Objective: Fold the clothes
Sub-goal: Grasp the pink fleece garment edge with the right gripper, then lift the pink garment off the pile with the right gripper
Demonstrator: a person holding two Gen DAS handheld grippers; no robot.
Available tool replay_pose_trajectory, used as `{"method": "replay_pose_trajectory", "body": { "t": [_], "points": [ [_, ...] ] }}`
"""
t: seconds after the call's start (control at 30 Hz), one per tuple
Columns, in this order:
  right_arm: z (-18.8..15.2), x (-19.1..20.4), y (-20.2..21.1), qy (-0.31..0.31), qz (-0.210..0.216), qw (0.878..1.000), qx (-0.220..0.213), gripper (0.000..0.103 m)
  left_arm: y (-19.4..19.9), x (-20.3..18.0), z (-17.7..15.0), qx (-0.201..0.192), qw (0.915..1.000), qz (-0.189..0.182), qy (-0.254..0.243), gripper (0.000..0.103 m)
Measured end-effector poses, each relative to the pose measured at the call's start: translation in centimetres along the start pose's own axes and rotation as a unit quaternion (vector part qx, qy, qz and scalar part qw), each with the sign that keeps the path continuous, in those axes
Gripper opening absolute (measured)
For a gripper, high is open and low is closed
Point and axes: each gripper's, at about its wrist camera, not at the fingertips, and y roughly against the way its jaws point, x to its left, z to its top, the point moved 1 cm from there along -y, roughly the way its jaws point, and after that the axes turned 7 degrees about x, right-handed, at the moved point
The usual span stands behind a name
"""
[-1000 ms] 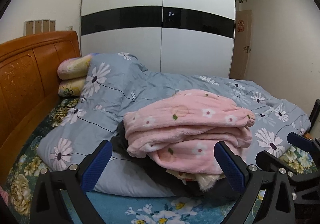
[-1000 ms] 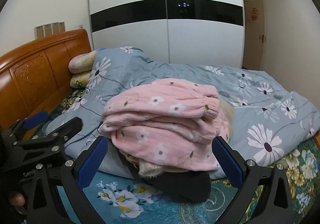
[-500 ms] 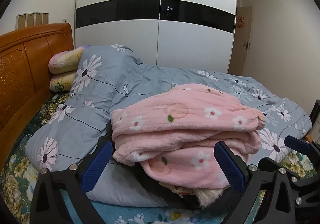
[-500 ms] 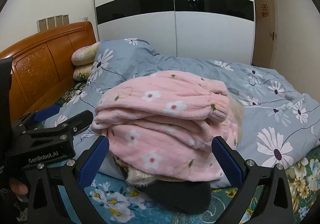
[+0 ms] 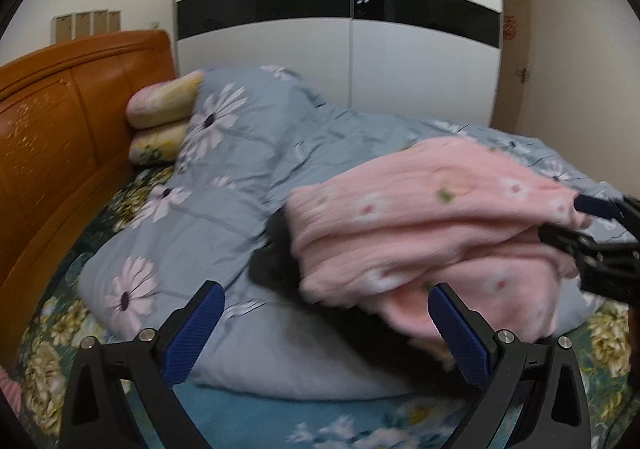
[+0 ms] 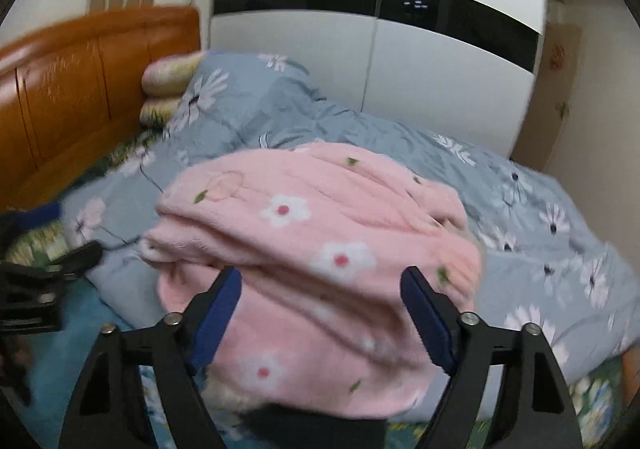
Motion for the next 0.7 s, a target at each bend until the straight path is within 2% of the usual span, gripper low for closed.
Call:
{"method": "replay_pose_trajectory", "body": {
  "t": [0.13,0.17,0.2,0.3,0.43,0.7],
  "points": [
    [1.4,1.3,-3.3,0.045,-0.037,0.998,0.027,0.050,0.4,2.5,-1.4,0.007,0.9998,0.008,0.017,0.103],
    [1.8,1.2,-3.7,0.048,-0.054,0.997,0.031,0.026,0.5,3.2,-1.6,0.010,0.9996,0.012,0.023,0.103],
    [2.1,1.1,-4.1,0.050,-0.071,0.996,0.034,0.011,0.7,3.8,-2.0,0.014,0.9994,0.016,0.029,0.103],
    [3.4,-0.5,-1.8,0.008,-0.077,0.997,0.007,0.006,1.5,5.2,-2.7,0.018,0.9987,0.011,0.047,0.103],
    [3.8,-1.2,4.9,-0.002,-0.102,0.994,-0.033,0.005,3.2,5.9,-3.7,0.017,0.9971,-0.016,0.072,0.103],
    [4.5,-2.6,18.5,-0.019,-0.151,0.982,-0.110,0.004,9.5,5.3,-4.7,-0.013,0.9939,-0.078,0.078,0.103]
  ]
}}
